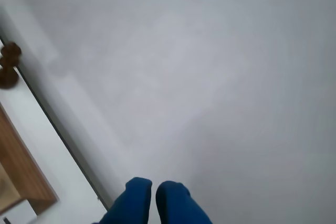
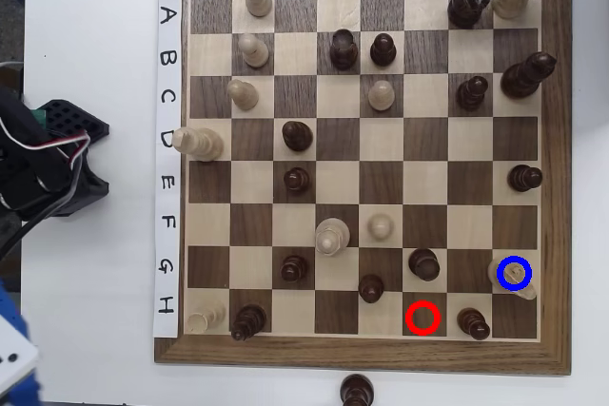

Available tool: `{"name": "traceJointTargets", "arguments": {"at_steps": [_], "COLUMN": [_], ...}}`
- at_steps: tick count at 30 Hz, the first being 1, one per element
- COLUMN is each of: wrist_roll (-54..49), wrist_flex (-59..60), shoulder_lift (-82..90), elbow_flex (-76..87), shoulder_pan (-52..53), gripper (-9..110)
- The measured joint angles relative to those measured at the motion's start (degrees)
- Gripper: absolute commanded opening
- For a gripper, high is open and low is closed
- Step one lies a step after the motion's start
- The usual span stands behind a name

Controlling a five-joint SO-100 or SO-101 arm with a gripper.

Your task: Move the piece to destination

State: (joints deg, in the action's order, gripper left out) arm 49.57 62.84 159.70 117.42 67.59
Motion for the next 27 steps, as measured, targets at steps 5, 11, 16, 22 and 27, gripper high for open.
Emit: {"name": "traceJointTargets", "arguments": {"at_steps": [5, 11, 16, 22, 27], "wrist_roll": [-7.3, -14.6, -20.2, -27.2, -32.1], "wrist_flex": [1.7, 3.1, 4.7, 6.9, 8.1], "shoulder_lift": [5.7, 12.0, 17.7, 25.1, 29.4], "elbow_flex": [5.9, 13.7, 20.7, 29.9, 36.7], "shoulder_pan": [6.9, 12.1, 15.1, 17.7, 19.5], "gripper": [0, 0, 0, 1, 1]}}
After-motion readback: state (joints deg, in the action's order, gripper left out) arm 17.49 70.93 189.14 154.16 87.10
